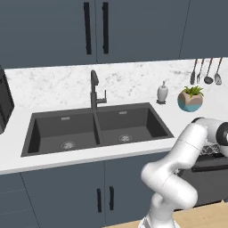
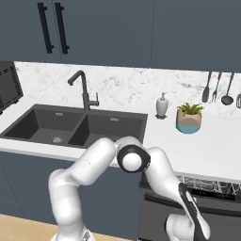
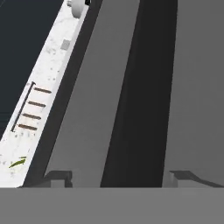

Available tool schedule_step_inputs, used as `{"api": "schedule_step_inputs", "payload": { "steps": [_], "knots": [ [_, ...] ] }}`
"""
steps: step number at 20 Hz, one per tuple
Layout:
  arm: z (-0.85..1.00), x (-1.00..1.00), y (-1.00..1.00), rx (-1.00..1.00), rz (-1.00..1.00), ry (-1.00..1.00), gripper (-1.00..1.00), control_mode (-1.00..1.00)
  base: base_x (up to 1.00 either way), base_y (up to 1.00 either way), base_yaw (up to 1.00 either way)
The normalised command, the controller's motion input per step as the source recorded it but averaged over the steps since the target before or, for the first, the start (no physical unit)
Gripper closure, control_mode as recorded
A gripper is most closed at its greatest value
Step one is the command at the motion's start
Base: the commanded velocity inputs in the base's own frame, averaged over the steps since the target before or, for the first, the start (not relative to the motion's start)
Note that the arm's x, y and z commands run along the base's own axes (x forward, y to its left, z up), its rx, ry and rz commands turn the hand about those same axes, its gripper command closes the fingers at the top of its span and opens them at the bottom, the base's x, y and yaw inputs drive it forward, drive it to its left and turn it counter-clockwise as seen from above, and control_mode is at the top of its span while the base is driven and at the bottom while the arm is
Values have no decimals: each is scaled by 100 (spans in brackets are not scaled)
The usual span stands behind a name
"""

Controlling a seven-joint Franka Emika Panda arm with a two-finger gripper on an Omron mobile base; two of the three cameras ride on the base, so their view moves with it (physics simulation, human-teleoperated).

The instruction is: Pick up the cup and bowl from the counter, place them in the dishwasher, and close the dishwasher door.

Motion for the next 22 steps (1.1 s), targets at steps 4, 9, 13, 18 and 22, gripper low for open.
{"api": "schedule_step_inputs", "payload": {
  "steps": [4, 9, 13, 18, 22],
  "knots": [
    [0, 56, -48, 10, 28, -1, -100, -100, 0, 0, 0],
    [0, 75, -42, 10, 37, -1, -100, -100, 0, 0, 0],
    [0, 54, -28, 4, 32, 0, -100, -100, 0, 0, 0],
    [-3, 33, -3, 0, 18, 0, -100, -100, 0, 0, 0],
    [0, 53, 13, 0, 4, -2, -100, -100, 0, 0, 0]
  ]
}}
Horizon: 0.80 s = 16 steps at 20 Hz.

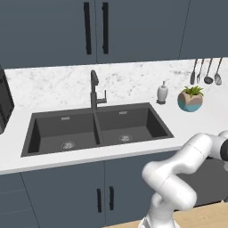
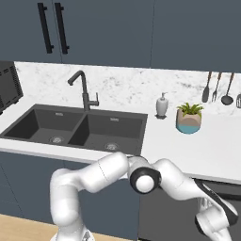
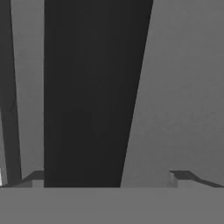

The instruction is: Pick up the cup and bowl from the counter, place them in the dishwasher, and close the dishwasher door.

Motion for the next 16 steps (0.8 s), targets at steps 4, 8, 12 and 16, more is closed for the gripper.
{"api": "schedule_step_inputs", "payload": {
  "steps": [4, 8, 12, 16],
  "knots": [
    [-6, 86, 31, 0, 0, -11, -100, -100, 0, 0, 0],
    [-16, 91, 30, 0, -2, -12, -100, -100, 0, 0, 0],
    [-23, 79, 27, 0, -4, -14, -100, -100, 0, 0, 0],
    [-37, 71, 32, 0, -8, -18, -100, -100, 0, 0, 0]
  ]
}}
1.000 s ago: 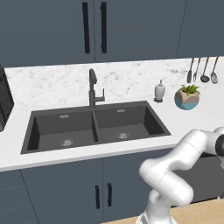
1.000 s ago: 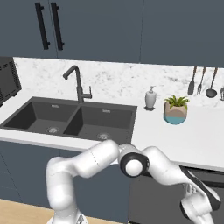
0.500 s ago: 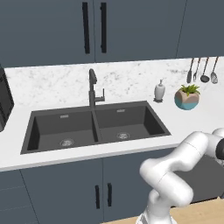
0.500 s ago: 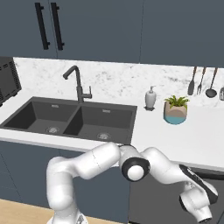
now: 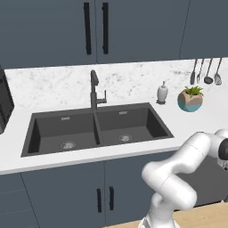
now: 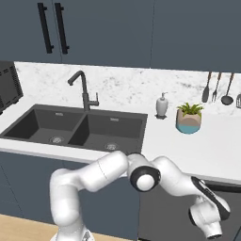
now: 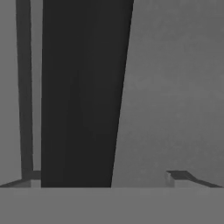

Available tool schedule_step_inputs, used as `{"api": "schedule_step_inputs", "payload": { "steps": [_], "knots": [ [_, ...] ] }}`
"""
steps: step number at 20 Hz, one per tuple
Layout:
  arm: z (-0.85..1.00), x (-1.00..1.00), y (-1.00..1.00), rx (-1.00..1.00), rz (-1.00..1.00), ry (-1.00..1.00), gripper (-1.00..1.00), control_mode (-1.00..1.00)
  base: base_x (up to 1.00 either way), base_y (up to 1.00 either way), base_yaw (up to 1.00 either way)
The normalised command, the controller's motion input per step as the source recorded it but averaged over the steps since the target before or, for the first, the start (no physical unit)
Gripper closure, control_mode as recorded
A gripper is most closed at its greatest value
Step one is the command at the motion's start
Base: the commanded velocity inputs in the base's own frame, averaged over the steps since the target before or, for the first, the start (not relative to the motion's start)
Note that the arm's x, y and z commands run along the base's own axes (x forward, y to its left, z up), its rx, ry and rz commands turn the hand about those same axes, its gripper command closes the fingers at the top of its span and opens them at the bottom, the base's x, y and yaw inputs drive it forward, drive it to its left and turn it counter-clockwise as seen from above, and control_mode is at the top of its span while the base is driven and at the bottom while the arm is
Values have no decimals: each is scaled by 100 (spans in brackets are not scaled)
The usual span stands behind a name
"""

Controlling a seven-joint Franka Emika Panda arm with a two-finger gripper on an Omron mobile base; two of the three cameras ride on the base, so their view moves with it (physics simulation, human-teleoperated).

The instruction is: Pick up the cup and bowl from the counter, place them in the dishwasher, and close the dishwasher door.

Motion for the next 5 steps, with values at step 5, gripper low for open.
{"api": "schedule_step_inputs", "payload": {
  "steps": [5],
  "knots": [
    [-45, 91, 36, 0, -14, -17, -100, -100, 0, 0, 0]
  ]
}}
